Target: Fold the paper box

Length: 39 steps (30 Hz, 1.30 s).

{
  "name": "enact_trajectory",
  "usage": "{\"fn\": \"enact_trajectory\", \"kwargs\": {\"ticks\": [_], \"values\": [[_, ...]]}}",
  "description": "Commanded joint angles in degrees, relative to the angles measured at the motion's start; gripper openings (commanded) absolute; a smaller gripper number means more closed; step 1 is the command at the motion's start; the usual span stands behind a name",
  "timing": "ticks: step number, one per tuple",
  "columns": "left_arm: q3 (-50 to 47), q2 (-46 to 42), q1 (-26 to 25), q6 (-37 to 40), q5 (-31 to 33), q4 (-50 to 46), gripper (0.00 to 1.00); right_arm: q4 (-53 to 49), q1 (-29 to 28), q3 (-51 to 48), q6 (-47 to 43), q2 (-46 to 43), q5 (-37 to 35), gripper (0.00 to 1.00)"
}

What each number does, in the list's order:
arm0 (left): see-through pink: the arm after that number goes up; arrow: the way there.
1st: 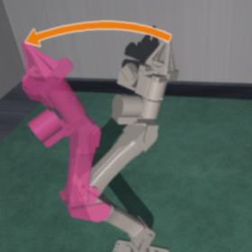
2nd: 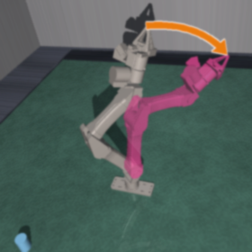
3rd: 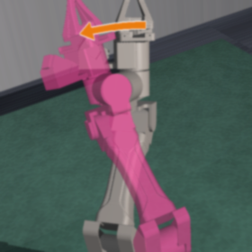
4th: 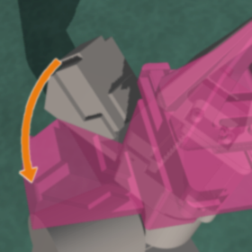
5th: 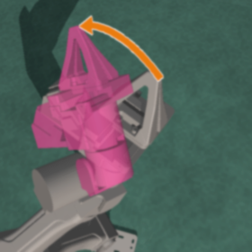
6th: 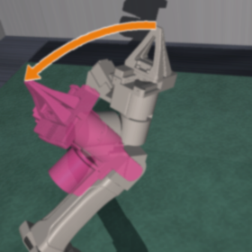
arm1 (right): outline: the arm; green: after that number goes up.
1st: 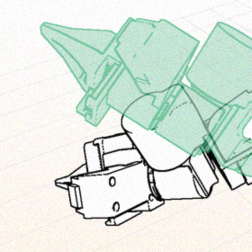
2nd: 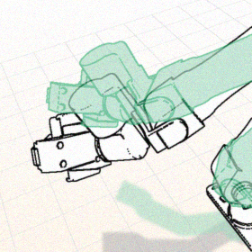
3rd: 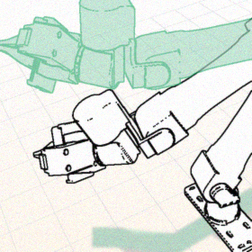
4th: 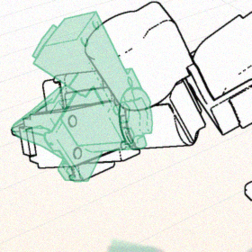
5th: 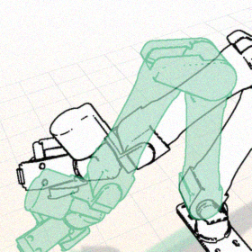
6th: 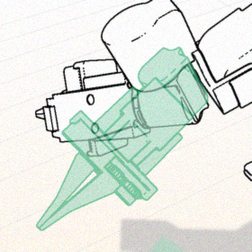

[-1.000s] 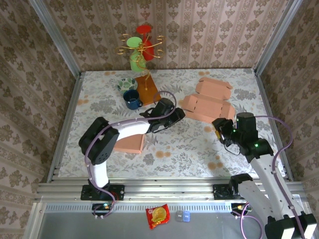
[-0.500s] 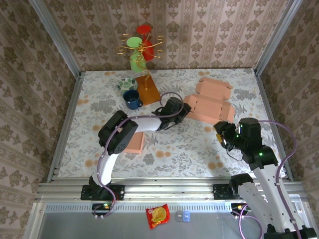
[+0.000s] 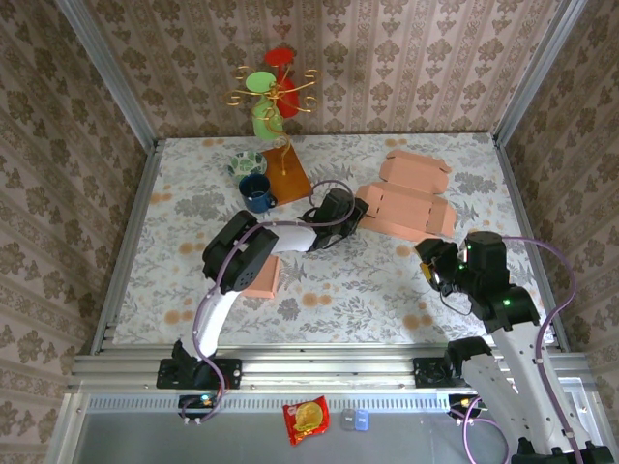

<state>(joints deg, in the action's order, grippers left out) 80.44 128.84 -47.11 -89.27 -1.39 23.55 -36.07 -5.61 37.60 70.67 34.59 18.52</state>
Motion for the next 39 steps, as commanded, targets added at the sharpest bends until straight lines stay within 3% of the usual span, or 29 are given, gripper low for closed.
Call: {"fn": "enact_trajectory", "kwargs": {"ticks": [1,12,20,26,31,39], "values": [[2.1,1.5,0.5,-1.0,0.6,2.2,0.38,-0.4,0.3,-1.0,-0.5,-0.4,1.1,0.51],[4.2,4.1,0.6,-1.0,1.5,5.1,0.27,0.6,0.4,-2.5,0.7,-0.2,1.5,0.51],[2.5,3.8,0.9,-1.1,4.6,10.0,0.00,1.4,0.4,-3.3,1.9,-0.2,1.5,0.51],[1.3,2.1,0.9,-3.5,6.3,13.1,0.00,2.6,0.5,-5.7,5.5,-1.6,-0.2,0.51],[-1.1,-1.4,0.4,-7.1,8.7,14.0,0.00,10.6,0.3,-11.5,14.4,-5.5,-3.4,0.51],[-5.6,-6.0,0.0,-11.5,10.7,16.7,0.00,22.8,-2.5,-17.2,20.9,-5.9,-14.5,0.56]]}}
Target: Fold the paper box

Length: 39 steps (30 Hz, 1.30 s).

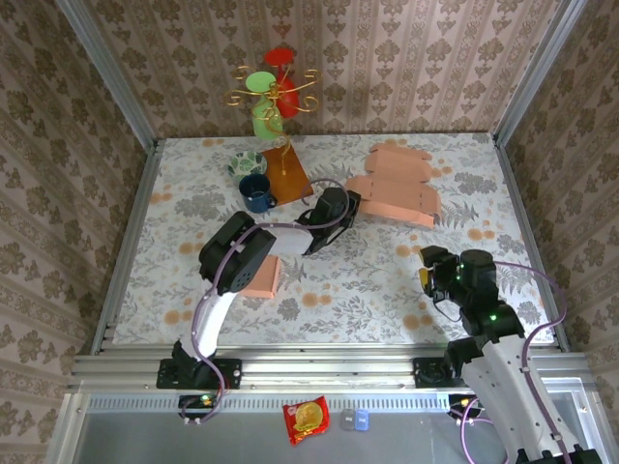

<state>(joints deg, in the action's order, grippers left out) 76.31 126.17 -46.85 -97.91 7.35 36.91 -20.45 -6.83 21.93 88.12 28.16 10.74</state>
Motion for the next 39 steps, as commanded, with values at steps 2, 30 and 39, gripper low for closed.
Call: {"fn": "enact_trajectory", "kwargs": {"ticks": [2,30,39], "values": [[-2.5,-4.4,-0.7,-4.1,2.7,3.5,0.00,12.1,-2.2,-3.4,5.7,2.6,-8.9,0.57],[-5.9,-8.7,-2.6,-11.3,4.6,4.1,0.00,63.4,-5.6,12.2,11.7,63.1,-10.7,0.56],[-6.2,-8.9,-2.4,-11.5,4.3,4.2,0.00,64.6,-4.2,12.9,10.9,64.6,-10.6,0.47]]}}
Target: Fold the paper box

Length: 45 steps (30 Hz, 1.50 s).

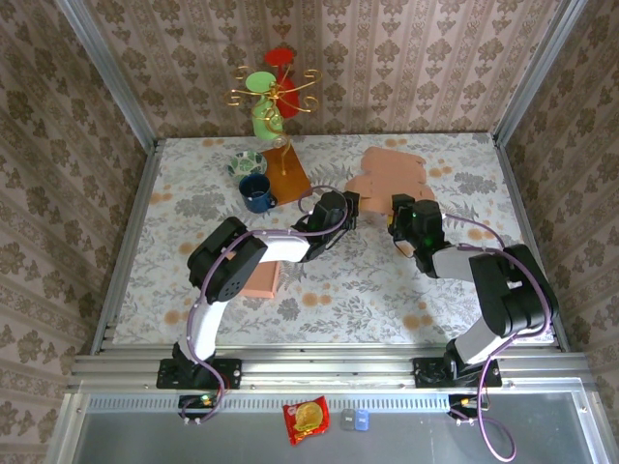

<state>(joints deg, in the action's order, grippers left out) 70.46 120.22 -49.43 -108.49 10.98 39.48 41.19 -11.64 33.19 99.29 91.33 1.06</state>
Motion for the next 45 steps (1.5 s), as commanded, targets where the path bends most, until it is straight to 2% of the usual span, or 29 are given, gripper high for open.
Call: {"fn": "enact_trajectory", "kwargs": {"ticks": [1,10,14,15,17,19,22,28,31,38,45], "values": [[-0.4,-3.0,0.1,-0.9,0.7,1.7,0.00,3.4,0.8,1.8,-0.3,1.6,-0.8,0.45],[-0.3,-2.9,0.1,-0.7,0.6,1.3,0.00,2.2,1.0,3.2,-1.5,1.1,-0.5,0.13],[-0.4,-3.0,0.2,-0.5,0.3,1.4,0.00,-0.1,1.1,3.8,-2.1,-0.1,-0.8,0.02],[-0.3,-3.1,0.2,-0.1,-0.1,1.3,0.03,-0.7,1.2,4.1,-2.4,-0.4,-0.7,0.00],[-0.4,-3.8,0.7,1.4,-1.8,0.5,0.26,-3.7,1.5,5.2,-3.4,-2.0,-0.5,0.00],[-1.0,-5.5,1.1,3.1,-3.4,-1.2,0.42,-6.7,2.0,6.7,-4.6,-3.6,0.2,0.00],[-4.3,-9.0,1.8,5.8,-5.3,-3.7,0.54,-12.0,3.2,9.5,-7.0,-6.5,1.9,0.00],[-13.3,-18.1,4.3,12.6,-9.2,-7.7,0.56,-24.7,5.4,16.5,-11.2,-11.2,5.7,0.00],[-15.7,-22.7,6.0,18.1,-12.4,-13.0,0.56,-31.9,6.3,20.9,-12.2,-14.3,8.7,0.00],[-14.0,-29.0,9.5,33.1,-19.0,-28.2,0.55,-51.3,6.5,30.6,-15.8,-19.4,12.8,0.00],[-10.5,-31.7,11.0,44.6,-21.6,-39.5,0.53,-70.4,6.2,34.6,-16.5,-27.3,14.2,0.00]]}}
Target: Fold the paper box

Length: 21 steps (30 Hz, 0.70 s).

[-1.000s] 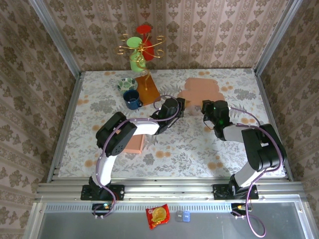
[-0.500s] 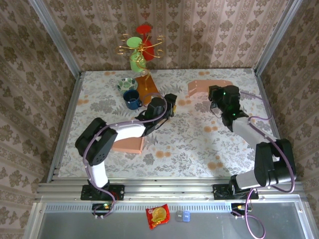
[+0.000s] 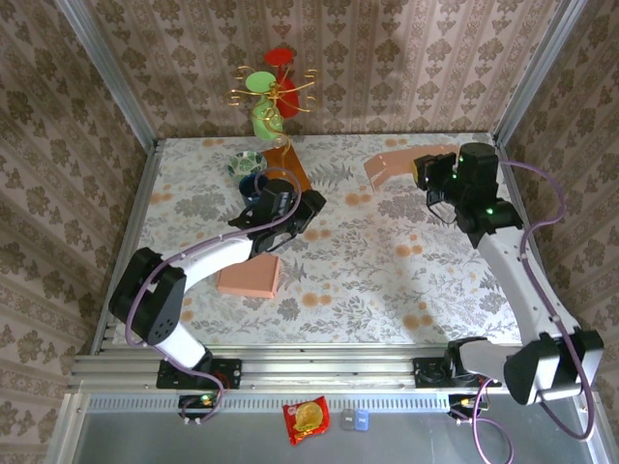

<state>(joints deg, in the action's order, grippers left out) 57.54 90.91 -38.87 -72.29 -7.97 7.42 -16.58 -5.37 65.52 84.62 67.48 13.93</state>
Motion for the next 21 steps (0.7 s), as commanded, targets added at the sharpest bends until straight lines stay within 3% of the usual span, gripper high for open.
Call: {"fn": "enact_trajectory", "kwargs": {"ticks": [1,6,11,21], "values": [[2.8,-2.4,0.6,9.7,-3.1,-8.1,0.53,-15.3,-0.2,2.5,-1.9,-4.6,1.1,0.00],[6.1,-2.8,0.7,17.3,-5.2,-15.3,0.51,-26.8,-1.9,4.1,1.3,-9.1,0.1,0.00],[6.3,-3.9,0.8,21.0,-6.5,-19.1,0.50,-32.0,-6.3,4.6,9.7,-10.1,-3.4,0.00],[4.8,-4.5,0.8,20.8,-9.0,-21.0,0.48,-31.3,-7.3,8.7,14.7,4.3,-4.8,0.00]]}}
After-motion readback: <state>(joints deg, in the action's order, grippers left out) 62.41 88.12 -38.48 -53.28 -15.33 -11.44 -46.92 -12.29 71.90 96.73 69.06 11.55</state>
